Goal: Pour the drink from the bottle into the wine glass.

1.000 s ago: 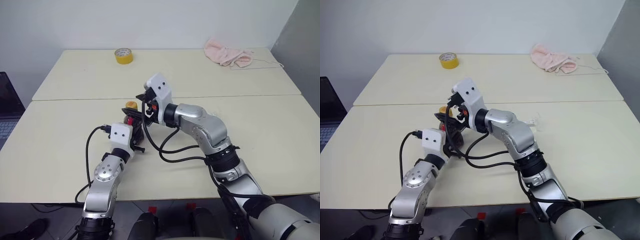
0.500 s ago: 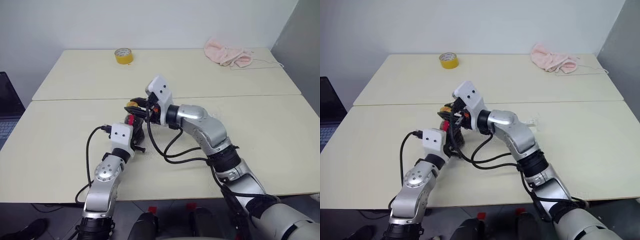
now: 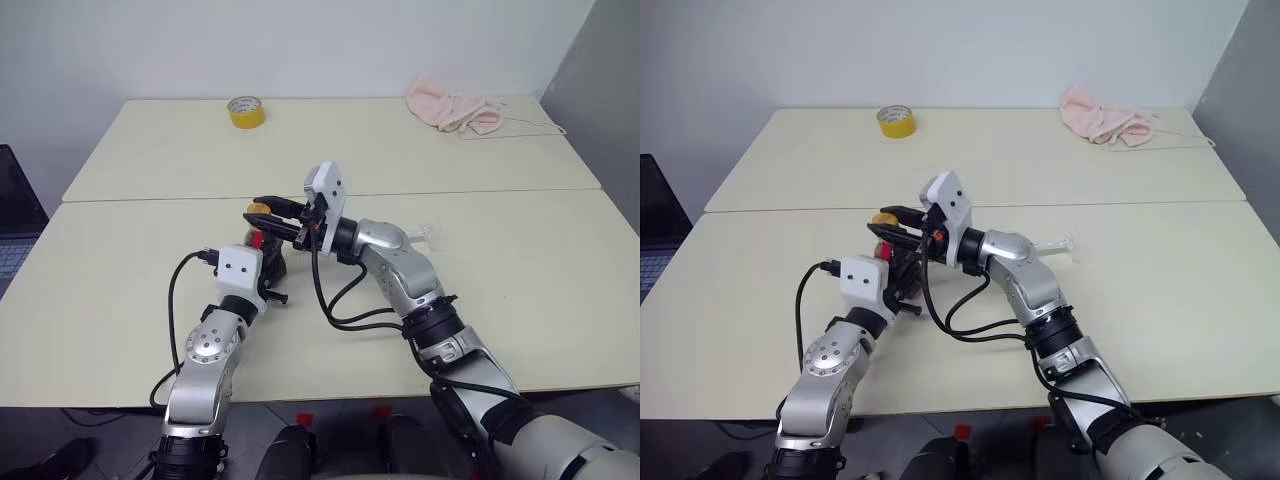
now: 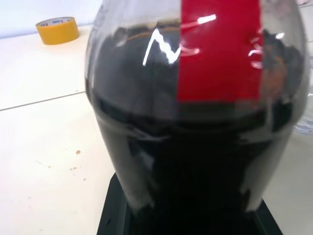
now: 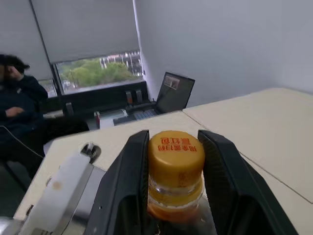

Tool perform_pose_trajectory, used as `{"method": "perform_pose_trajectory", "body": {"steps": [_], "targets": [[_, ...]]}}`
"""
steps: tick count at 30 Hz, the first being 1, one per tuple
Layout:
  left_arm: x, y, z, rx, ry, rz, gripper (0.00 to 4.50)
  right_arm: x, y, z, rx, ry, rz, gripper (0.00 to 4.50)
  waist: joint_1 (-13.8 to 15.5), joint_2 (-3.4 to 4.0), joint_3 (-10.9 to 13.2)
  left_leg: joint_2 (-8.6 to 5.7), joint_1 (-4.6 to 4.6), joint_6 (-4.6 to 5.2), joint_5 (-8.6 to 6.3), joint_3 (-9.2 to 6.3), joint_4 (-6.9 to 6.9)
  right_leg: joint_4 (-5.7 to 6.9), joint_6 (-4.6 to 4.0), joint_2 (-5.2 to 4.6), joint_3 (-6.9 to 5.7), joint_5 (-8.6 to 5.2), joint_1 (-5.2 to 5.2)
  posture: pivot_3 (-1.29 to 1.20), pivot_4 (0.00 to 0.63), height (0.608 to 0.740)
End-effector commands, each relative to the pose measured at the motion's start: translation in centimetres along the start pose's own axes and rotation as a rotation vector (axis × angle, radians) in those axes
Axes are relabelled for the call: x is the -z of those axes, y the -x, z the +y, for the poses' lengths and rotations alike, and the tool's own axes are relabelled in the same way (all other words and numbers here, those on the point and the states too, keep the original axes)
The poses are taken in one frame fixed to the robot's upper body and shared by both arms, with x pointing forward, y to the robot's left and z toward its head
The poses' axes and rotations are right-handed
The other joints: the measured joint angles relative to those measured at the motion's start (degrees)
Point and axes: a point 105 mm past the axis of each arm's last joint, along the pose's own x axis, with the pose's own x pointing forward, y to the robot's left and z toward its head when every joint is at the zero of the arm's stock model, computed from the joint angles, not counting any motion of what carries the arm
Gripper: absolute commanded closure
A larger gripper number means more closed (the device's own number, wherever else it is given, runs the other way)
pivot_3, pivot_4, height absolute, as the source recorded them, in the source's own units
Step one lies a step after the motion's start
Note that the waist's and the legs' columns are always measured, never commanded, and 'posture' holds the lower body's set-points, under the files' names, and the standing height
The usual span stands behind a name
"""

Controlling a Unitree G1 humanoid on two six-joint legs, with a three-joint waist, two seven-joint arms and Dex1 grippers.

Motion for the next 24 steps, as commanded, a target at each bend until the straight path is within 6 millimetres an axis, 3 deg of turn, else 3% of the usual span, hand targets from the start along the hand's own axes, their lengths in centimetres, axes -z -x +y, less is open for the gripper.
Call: {"method": "perform_pose_trajectory", "body": {"steps": [1,18,24], "targets": [[-1.1,0.1,0.0,0.006,-0.01,-0.042,3.76,-2.3,-0.5,0.9,-0.044,-0.008,-0.099,3.26,0.0,0.0,0.0,0.0,0.0,0.0,0.0,0.0,0.0,0.0,0.0,0.0,0.0,0.0,0.0,0.0,0.15,0.74],[-1.1,0.0,-0.2,0.017,-0.011,-0.043,3.76,-3.0,0.3,0.0,0.017,-0.163,-0.137,3.27,0.0,0.0,0.0,0.0,0.0,0.0,0.0,0.0,-0.01,0.01,0.0,0.0,0.01,0.0,0.0,0.0,0.15,0.74],[-1.2,0.0,-0.2,0.011,-0.013,-0.046,3.76,-3.7,2.2,-1.2,0.125,0.132,-0.086,3.27,0.1,0.0,0.0,-0.02,-0.01,0.0,0.0,0.0,0.0,0.0,0.0,0.0,0.01,0.0,-0.01,0.0,0.15,0.74]]}}
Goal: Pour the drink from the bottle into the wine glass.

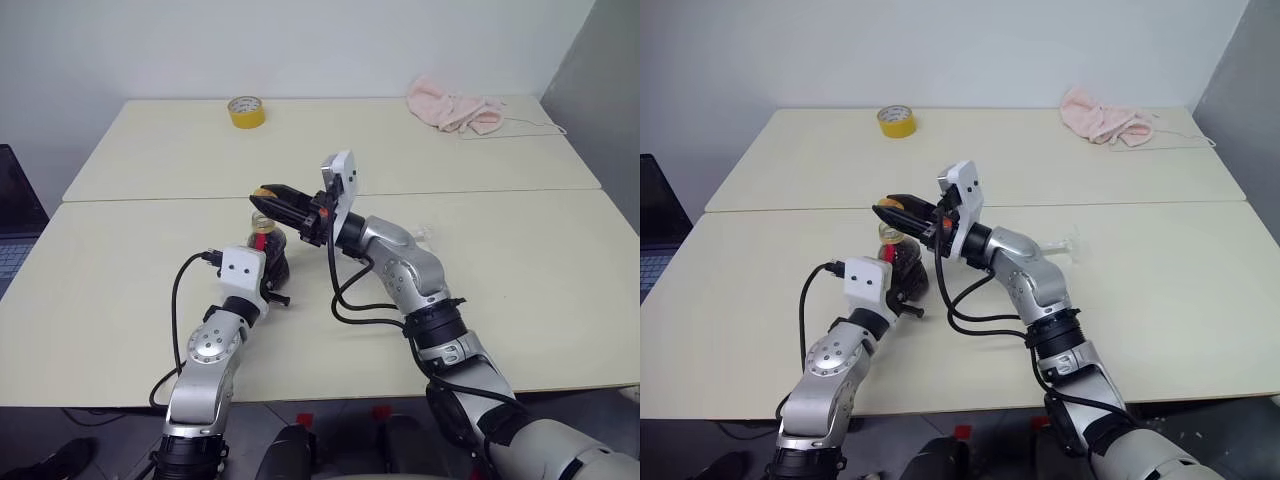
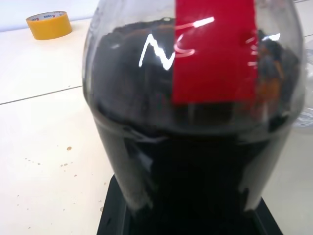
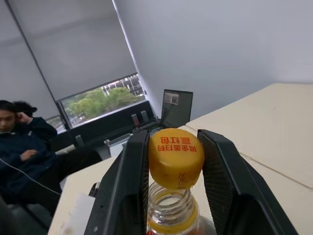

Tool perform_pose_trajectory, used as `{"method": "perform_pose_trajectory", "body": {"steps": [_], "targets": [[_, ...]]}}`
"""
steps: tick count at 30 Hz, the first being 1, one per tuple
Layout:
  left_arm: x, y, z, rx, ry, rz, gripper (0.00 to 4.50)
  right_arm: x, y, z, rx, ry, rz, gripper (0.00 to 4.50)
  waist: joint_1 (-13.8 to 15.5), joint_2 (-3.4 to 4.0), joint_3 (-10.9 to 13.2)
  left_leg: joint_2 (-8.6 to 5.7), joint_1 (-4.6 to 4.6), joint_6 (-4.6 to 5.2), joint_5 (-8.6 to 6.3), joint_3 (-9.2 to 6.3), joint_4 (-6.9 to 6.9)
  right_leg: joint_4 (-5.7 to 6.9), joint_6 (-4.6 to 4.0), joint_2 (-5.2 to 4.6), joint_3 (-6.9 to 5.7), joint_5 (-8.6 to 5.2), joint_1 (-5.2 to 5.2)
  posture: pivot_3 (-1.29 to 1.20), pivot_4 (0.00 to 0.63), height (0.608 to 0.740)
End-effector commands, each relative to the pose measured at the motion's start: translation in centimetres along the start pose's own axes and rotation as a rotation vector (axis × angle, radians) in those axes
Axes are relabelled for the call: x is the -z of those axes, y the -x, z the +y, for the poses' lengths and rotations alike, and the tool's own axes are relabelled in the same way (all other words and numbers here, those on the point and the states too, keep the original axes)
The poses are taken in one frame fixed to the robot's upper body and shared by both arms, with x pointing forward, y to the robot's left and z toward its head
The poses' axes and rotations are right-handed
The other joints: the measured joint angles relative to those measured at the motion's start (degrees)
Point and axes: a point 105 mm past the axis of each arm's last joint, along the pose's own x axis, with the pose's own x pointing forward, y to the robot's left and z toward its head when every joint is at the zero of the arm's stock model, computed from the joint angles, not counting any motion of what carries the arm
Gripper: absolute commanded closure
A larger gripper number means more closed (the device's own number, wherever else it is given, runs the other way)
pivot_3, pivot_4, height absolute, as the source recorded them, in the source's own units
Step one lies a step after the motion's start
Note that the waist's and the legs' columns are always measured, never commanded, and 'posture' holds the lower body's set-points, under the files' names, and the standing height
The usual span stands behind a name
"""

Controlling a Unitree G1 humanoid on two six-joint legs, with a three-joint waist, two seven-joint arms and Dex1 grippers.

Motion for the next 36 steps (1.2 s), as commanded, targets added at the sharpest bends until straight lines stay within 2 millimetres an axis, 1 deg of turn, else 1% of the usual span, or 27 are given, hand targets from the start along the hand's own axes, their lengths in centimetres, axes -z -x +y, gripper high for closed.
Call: {"method": "perform_pose_trajectory", "body": {"steps": [1,2,5,8,10,12,13,14,16,18,19,21,22,25,27,28,30,32,33,36], "targets": [[-1.6,0.2,0.2,-0.013,-0.018,-0.064,3.76,-2.0,1.3,0.2,0.017,0.235,-0.022,3.27,0.2,0.0,0.0,-0.01,0.0,0.0,0.0,0.0,0.01,0.0,0.0,-0.01,0.0,0.0,0.01,0.0,0.15,0.74],[-1.6,0.2,0.2,-0.014,-0.018,-0.063,3.76,-2.2,2.1,0.3,0.022,0.268,-0.017,3.27,0.3,0.0,0.0,-0.02,-0.01,0.0,0.0,0.0,0.02,-0.02,0.0,-0.02,0.0,0.0,0.01,0.0,0.15,0.74],[-1.5,0.3,0.2,-0.014,-0.017,-0.062,3.76,-3.8,5.7,0.1,0.093,0.358,-0.017,3.27,0.4,-0.01,0.0,-0.03,-0.03,0.0,0.0,0.02,0.03,-0.01,0.0,-0.03,0.01,0.0,0.02,0.0,0.15,0.74],[-1.6,0.2,0.1,-0.013,-0.016,-0.063,3.76,-4.5,8.8,-0.2,0.188,0.374,0.005,3.27,0.5,-0.01,0.0,-0.02,-0.05,0.0,0.0,0.02,0.04,-0.02,0.0,-0.04,0.02,0.0,0.03,0.0,0.15,0.74],[-1.6,0.2,0.2,-0.013,-0.014,-0.064,3.76,-3.9,12.5,-0.9,0.312,0.348,0.053,3.27,0.8,-0.04,0.0,-0.01,-0.04,0.01,0.0,0.02,0.04,-0.02,0.0,-0.02,0.01,0.0,0.05,0.0,0.15,0.74],[-1.6,0.1,0.2,-0.013,-0.014,-0.064,3.76,-3.2,14.7,-1.1,0.381,0.338,0.103,3.27,1.3,-0.04,0.0,0.03,-0.03,0.01,-0.01,-0.05,-0.01,-0.07,0.0,0.01,-0.06,0.0,0.1,0.0,0.15,0.74],[-1.6,0.1,0.2,-0.012,-0.014,-0.064,3.76,-2.9,15.2,-1.1,0.393,0.342,0.123,3.27,1.3,-0.03,0.0,0.03,-0.03,0.02,-0.01,0.01,0.0,-0.09,0.0,0.01,-0.02,0.0,0.1,0.0,0.15,0.74],[-1.6,0.1,0.2,-0.011,-0.013,-0.064,3.76,-2.2,16.9,-1.6,0.46,0.329,0.151,3.27,1.3,-0.04,0.0,0.0,-0.02,0.02,-0.01,0.1,0.02,-0.06,0.0,0.01,0.07,0.0,0.09,0.0,0.15,0.74],[-1.6,0.1,0.1,-0.008,-0.012,-0.066,3.76,-0.3,21.0,-2.8,0.596,0.354,0.25,3.27,1.6,-0.04,0.0,0.0,0.02,0.03,-0.01,0.11,0.04,-0.05,0.0,0.02,0.08,0.0,0.12,0.0,0.15,0.74],[-1.6,0.0,0.1,-0.006,-0.012,-0.067,3.76,0.9,23.5,-3.4,0.674,0.363,0.308,3.27,1.6,-0.07,0.0,-0.01,0.03,0.04,-0.02,0.06,0.03,-0.09,0.01,0.02,0.02,-0.01,0.19,0.0,0.15,0.74],[-1.6,0.0,0.1,-0.005,-0.013,-0.067,3.76,1.3,24.2,-3.5,0.698,0.362,0.322,3.27,1.6,-0.07,0.0,-0.03,0.03,0.04,-0.02,0.09,0.04,-0.1,0.01,0.02,0.05,-0.01,0.19,0.0,0.15,0.74],[-1.6,-0.1,0.2,-0.006,-0.014,-0.068,3.76,2.9,27.0,-3.9,0.771,0.347,0.39,3.27,1.6,-0.07,0.0,-0.03,0.05,0.04,-0.02,0.12,0.05,-0.1,0.01,0.02,0.08,0.0,0.21,0.0,0.15,0.74],[-1.7,-0.1,0.2,-0.006,-0.014,-0.069,3.76,3.5,27.9,-3.9,0.784,0.346,0.416,3.27,1.6,-0.07,0.0,-0.01,0.07,0.04,-0.02,0.11,0.05,-0.1,0.01,0.03,0.06,-0.01,0.22,0.0,0.15,0.74],[-1.7,-0.1,0.3,-0.007,-0.016,-0.069,3.76,4.2,29.1,-3.9,0.806,0.337,0.438,3.27,1.4,-0.07,0.0,0.0,0.09,0.04,-0.02,0.13,0.03,-0.1,0.01,0.05,0.07,-0.01,0.24,0.0,0.15,0.74],[-1.7,0.0,0.4,-0.008,-0.018,-0.068,3.76,5.0,30.6,-4.1,0.872,0.253,0.433,3.27,1.4,-0.07,0.0,0.01,0.1,0.04,-0.02,0.15,0.03,-0.1,0.01,0.05,0.09,-0.01,0.24,0.0,0.15,0.74],[-1.7,0.0,0.4,-0.009,-0.018,-0.069,3.76,5.5,31.1,-4.1,0.876,0.233,0.449,3.27,1.5,-0.07,0.0,0.02,0.1,0.04,-0.02,0.13,0.03,-0.1,0.01,0.06,0.07,-0.01,0.26,0.0,0.15,0.74],[-1.7,0.0,0.4,-0.01,-0.02,-0.069,3.76,5.8,31.3,-4.0,0.864,0.222,0.466,3.27,1.6,-0.07,0.0,0.01,0.12,0.04,-0.02,0.08,0.04,-0.15,0.01,0.06,0.02,-0.01,0.33,0.0,0.15,0.74],[-1.7,-0.1,0.5,-0.011,-0.022,-0.069,3.76,6.2,31.2,-3.6,0.84,0.195,0.479,2.55,1.6,-0.07,0.0,0.0,0.15,0.04,-0.02,0.06,0.04,-0.25,0.01,0.05,0.01,-0.01,0.43,0.0,0.15,0.74],[-1.7,-0.1,0.5,-0.011,-0.022,-0.069,3.76,6.3,31.2,-3.5,0.831,0.191,0.486,2.33,1.7,-0.07,0.0,0.0,0.19,0.04,-0.02,0.04,0.04,-0.33,0.01,0.05,-0.03,-0.01,0.51,0.0,0.15,0.74],[-1.7,0.0,0.5,-0.011,-0.023,-0.07,3.76,6.4,31.0,-2.9,0.79,0.179,0.507,1.33,1.7,-0.07,0.0,0.0,0.21,0.04,-0.02,0.01,0.04,-0.39,0.01,0.06,-0.1,-0.01,0.59,0.0,0.15,0.74]]}}
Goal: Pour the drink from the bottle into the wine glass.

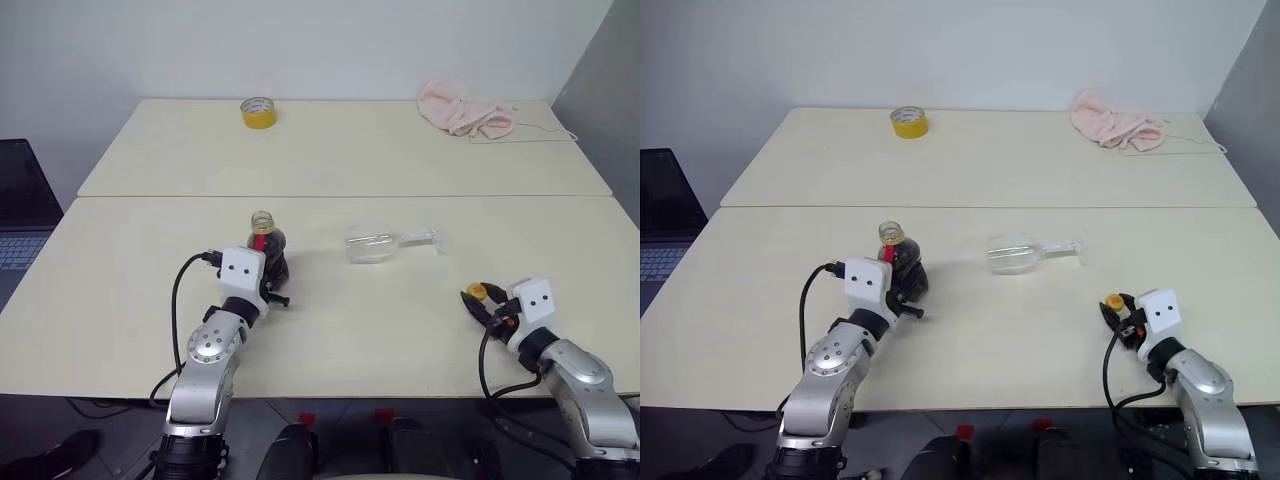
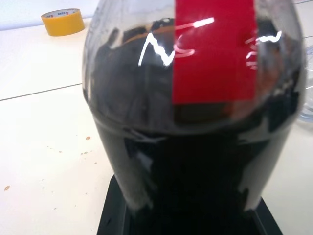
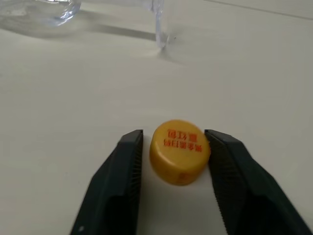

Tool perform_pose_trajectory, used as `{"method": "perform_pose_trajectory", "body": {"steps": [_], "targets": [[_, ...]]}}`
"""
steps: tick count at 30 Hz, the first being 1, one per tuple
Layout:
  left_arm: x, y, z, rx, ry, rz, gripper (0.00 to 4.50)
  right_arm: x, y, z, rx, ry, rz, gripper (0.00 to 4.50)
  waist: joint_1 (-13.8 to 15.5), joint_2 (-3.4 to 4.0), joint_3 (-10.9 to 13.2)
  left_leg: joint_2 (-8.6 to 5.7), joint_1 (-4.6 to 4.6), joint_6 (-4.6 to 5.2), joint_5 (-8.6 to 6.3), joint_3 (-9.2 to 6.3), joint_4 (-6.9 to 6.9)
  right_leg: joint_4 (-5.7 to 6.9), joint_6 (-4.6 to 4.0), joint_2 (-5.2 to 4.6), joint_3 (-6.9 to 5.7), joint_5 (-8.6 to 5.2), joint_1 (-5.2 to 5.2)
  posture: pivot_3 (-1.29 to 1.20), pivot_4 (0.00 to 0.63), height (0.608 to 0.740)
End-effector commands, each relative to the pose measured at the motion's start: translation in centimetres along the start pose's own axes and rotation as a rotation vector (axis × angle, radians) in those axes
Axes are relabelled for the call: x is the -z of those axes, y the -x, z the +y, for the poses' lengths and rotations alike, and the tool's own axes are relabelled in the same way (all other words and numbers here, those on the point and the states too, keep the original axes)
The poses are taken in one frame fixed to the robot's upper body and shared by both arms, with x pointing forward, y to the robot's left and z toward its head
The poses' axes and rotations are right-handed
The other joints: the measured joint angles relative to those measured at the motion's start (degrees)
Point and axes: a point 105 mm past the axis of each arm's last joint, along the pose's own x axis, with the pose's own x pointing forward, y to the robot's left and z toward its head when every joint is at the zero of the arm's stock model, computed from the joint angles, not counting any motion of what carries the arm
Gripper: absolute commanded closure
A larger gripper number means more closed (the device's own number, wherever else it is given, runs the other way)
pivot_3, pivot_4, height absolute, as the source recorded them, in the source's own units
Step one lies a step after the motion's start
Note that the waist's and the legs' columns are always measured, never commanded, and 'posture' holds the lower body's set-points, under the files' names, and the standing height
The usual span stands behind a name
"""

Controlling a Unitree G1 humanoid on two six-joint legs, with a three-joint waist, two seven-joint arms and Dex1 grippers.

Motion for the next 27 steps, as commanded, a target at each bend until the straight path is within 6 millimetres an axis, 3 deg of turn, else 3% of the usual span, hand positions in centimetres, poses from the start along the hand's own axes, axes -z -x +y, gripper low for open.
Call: {"method": "perform_pose_trajectory", "body": {"steps": [1,4,6,9,12,15,21,27], "targets": [[-2.0,0.0,0.3,-0.006,-0.023,-0.079,3.76,-0.5,0.4,0.8,-0.063,0.014,0.004,0.99,0.0,0.0,0.0,0.0,0.01,0.0,0.0,0.01,0.0,-0.01,0.0,0.0,-0.02,0.0,0.02,0.0,0.15,0.74],[-2.0,0.0,0.2,-0.006,-0.021,-0.08,3.76,-0.5,0.6,0.8,-0.081,0.049,0.017,0.01,0.0,0.0,0.0,0.0,0.04,0.0,0.0,0.0,0.01,-0.06,0.0,0.0,-0.06,0.0,0.11,0.0,0.15,0.74],[-2.0,0.0,0.3,-0.006,-0.021,-0.08,3.76,-1.3,0.8,0.9,-0.113,0.1,-0.013,0.0,0.0,0.0,0.0,0.0,0.09,0.0,0.0,0.01,0.0,-0.1,0.0,0.0,-0.08,0.0,0.19,0.0,0.15,0.74],[-1.9,0.0,0.5,-0.009,-0.021,-0.079,3.76,-4.9,0.7,1.6,-0.192,0.133,-0.134,0.0,0.0,0.0,0.0,0.0,0.08,0.0,0.0,0.01,0.0,-0.12,0.0,0.0,-0.09,0.0,0.2,0.0,0.15,0.74],[-1.9,0.1,1.2,-0.022,-0.017,-0.074,3.76,-9.4,0.2,4.4,-0.359,0.173,-0.239,0.0,-0.4,0.04,0.0,0.04,0.1,0.0,0.0,0.01,0.0,-0.12,0.0,0.01,-0.05,0.0,0.18,0.0,0.15,0.74],[-2.1,-0.1,2.2,-0.048,-0.001,-0.083,3.76,-11.8,-0.3,7.5,-0.522,0.208,-0.277,0.0,-0.1,-0.01,0.1,0.08,0.14,0.0,0.0,-0.01,-0.01,-0.14,0.0,0.05,-0.18,0.0,0.24,0.0,0.15,0.74],[-2.4,-0.6,3.5,-0.081,0.029,-0.111,3.76,-13.6,-2.2,10.7,-0.678,0.261,-0.297,0.0,0.2,-0.08,0.1,-0.02,-0.01,0.0,0.0,-0.11,0.07,-0.4,0.09,-0.04,-0.21,0.05,0.26,0.0,0.15,0.74],[-1.9,-0.8,3.4,-0.064,0.047,-0.116,3.76,-14.6,-3.3,12.3,-0.754,0.279,-0.341,0.0,0.2,-0.11,0.1,-0.03,-0.02,0.0,0.0,-0.15,0.09,-0.47,0.17,-0.07,-0.18,0.11,0.24,0.0,0.15,0.74]]}}
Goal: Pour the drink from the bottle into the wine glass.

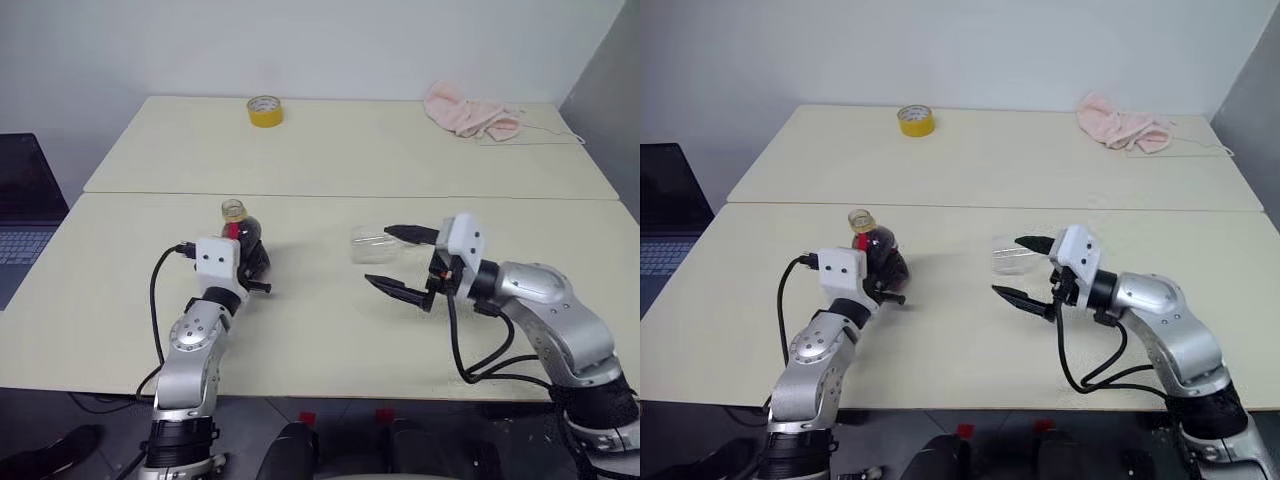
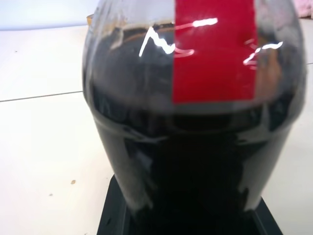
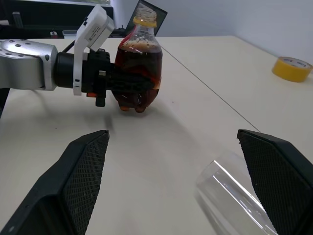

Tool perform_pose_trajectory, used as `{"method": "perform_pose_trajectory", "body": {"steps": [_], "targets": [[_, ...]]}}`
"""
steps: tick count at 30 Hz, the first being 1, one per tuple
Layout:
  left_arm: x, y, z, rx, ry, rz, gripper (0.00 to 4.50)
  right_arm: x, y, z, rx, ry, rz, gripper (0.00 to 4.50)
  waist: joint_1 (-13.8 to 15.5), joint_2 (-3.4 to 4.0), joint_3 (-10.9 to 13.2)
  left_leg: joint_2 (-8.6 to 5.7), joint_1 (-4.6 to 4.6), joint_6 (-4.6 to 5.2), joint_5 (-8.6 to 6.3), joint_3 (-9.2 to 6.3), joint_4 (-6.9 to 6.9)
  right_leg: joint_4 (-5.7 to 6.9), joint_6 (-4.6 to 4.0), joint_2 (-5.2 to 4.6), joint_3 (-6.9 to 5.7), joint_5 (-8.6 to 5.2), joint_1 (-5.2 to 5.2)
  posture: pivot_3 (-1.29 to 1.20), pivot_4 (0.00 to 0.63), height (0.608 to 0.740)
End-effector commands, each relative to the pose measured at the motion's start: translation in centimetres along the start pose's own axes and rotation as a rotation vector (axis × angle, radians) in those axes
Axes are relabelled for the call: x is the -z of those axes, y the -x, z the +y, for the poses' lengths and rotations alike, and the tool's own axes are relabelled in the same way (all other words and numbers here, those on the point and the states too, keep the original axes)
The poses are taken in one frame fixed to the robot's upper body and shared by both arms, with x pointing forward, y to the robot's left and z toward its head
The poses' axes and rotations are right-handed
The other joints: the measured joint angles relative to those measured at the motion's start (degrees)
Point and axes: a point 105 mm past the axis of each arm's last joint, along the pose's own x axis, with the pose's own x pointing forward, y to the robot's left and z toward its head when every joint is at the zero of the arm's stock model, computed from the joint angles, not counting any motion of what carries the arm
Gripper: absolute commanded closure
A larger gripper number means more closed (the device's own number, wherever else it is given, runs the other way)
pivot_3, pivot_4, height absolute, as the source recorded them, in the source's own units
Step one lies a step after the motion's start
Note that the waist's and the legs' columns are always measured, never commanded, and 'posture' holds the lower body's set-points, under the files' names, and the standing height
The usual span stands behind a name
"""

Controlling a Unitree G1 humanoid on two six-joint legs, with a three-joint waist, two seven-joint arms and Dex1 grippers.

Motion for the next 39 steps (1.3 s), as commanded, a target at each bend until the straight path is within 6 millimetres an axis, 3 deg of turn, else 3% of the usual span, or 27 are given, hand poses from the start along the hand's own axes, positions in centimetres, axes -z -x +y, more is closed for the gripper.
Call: {"method": "perform_pose_trajectory", "body": {"steps": [1,7,18,39], "targets": [[-1.7,-0.2,-0.2,0.027,0.002,-0.085,3.76,-1.4,-1.1,0.7,-0.064,0.042,-0.058,0.0,-0.2,0.0,0.0,0.01,0.0,0.0,0.0,0.01,-0.02,0.01,0.0,0.0,0.01,0.0,-0.03,0.0,0.15,0.74],[-0.5,0.2,0.1,0.03,0.019,-0.058,3.76,-1.7,-2.2,1.3,-0.105,0.047,-0.072,0.0,-0.3,0.0,0.0,0.04,0.01,0.0,0.0,-0.02,-0.03,0.03,-0.01,0.02,-0.01,0.0,-0.04,0.0,0.15,0.74],[-0.4,0.5,0.1,0.027,0.031,-0.076,0.08,-2.0,-2.4,1.5,-0.115,0.045,-0.075,0.0,-0.3,0.01,0.0,0.03,0.02,0.0,0.0,-0.02,-0.02,0.04,-0.02,0.01,0.01,0.01,-0.03,0.0,0.15,0.74],[-0.7,2.2,-0.4,0.043,-0.014,-0.09,0.03,-2.2,-1.8,1.7,-0.13,0.041,-0.062,0.0,-0.3,0.01,0.0,0.04,0.02,0.0,0.0,-0.02,-0.03,0.04,-0.02,0.01,0.02,0.01,-0.04,0.0,0.15,0.74]]}}
